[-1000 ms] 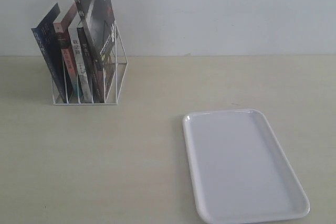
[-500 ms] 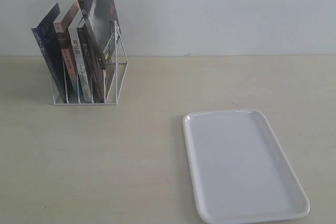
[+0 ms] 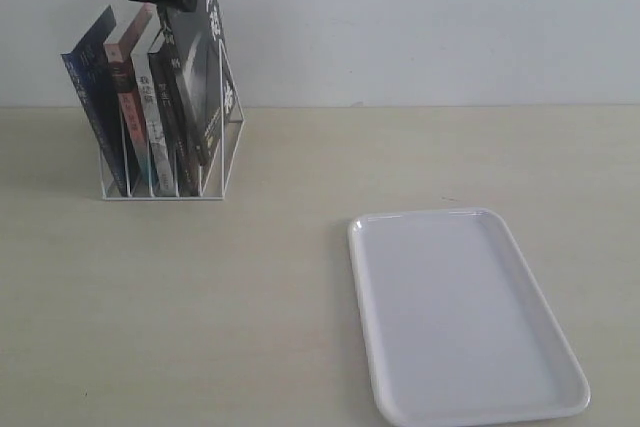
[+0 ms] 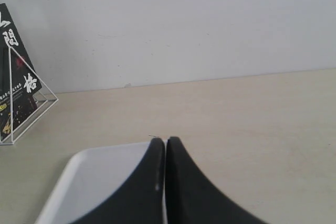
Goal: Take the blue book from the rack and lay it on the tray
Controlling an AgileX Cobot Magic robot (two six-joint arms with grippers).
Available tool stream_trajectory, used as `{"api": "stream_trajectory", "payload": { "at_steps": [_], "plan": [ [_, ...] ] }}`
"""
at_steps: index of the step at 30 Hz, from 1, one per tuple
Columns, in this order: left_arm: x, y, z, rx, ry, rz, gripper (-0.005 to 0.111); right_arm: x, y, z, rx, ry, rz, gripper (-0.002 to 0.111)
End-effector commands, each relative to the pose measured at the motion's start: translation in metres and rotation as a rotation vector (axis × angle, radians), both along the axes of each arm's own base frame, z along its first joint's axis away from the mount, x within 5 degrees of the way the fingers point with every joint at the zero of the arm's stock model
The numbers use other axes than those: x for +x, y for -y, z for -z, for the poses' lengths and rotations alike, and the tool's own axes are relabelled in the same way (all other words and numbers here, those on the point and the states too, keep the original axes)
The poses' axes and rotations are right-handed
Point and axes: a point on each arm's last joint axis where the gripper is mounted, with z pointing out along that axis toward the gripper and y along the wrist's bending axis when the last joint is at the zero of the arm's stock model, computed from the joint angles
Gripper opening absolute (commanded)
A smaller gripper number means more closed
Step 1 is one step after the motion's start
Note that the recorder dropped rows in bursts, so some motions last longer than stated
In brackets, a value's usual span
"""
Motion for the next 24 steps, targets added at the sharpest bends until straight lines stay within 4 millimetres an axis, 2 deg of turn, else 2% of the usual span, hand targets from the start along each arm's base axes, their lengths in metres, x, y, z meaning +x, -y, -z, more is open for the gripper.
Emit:
{"api": "stream_trajectory", "payload": {
  "at_steps": [1, 9, 18, 19, 23, 24],
  "plan": [
    [0.006, 0.004, -0.001, -0.026, 0.056, 0.008, 0.004, 0.0, 0.0, -0.001, -0.003, 0.014, 0.003, 0.0],
    [0.016, 0.008, 0.027, -0.007, 0.0, 0.007, 0.004, 0.0, 0.0, -0.001, -0.003, 0.014, 0.003, 0.0],
    [0.018, 0.009, 0.029, -0.04, 0.006, -0.017, 0.006, 0.0, 0.0, -0.002, -0.002, 0.016, 0.002, 0.0],
    [0.018, 0.008, 0.029, -0.038, 0.002, -0.017, 0.009, 0.0, 0.0, -0.002, -0.002, 0.016, 0.002, 0.0],
    [0.018, 0.008, 0.03, -0.029, -0.007, -0.014, 0.038, 0.0, 0.0, -0.002, -0.002, 0.016, 0.002, 0.0],
    [0.017, 0.008, 0.03, -0.018, -0.008, -0.005, 0.042, 0.0, 0.0, -0.002, -0.002, 0.016, 0.002, 0.0]
  ]
}}
